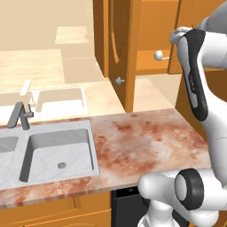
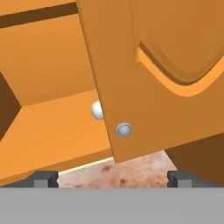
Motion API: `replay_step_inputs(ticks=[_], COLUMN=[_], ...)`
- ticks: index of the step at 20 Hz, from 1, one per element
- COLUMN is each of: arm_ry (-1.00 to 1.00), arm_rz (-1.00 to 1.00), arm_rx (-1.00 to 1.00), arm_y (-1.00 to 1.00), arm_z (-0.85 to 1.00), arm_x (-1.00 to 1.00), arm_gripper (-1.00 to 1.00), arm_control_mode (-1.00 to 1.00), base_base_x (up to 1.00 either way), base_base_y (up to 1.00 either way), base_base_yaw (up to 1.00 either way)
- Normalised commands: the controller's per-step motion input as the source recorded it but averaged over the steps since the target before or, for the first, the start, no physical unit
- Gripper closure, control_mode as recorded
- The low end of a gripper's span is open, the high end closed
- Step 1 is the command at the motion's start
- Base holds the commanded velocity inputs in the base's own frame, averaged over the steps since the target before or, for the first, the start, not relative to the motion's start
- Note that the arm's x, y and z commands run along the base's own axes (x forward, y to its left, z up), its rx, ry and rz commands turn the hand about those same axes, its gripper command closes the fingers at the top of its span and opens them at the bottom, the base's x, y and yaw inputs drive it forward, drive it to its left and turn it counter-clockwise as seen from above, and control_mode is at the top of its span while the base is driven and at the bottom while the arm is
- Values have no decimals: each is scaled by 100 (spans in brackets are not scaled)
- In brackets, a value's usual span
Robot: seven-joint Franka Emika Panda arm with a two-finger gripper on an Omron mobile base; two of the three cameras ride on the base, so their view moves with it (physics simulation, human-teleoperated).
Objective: Open the cabinet and move the ladle to the pot. Then close the cabinet.
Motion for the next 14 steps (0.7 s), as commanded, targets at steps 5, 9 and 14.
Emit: replay_step_inputs(ticks=[5, 9, 14], arm_ry=[0, 0, 0], arm_rz=[-13, -1, 0], arm_rx=[-27, -5, 2], arm_y=[-29, -1, 0], arm_z=[-25, -30, -6], arm_x=[19, 14, 1], arm_gripper=[-100, -100, -100], arm_control_mode=[-100, -100, -100], base_base_x=[0, 0, 0], base_base_y=[0, 0, 0], base_base_yaw=[0, 0, 0])
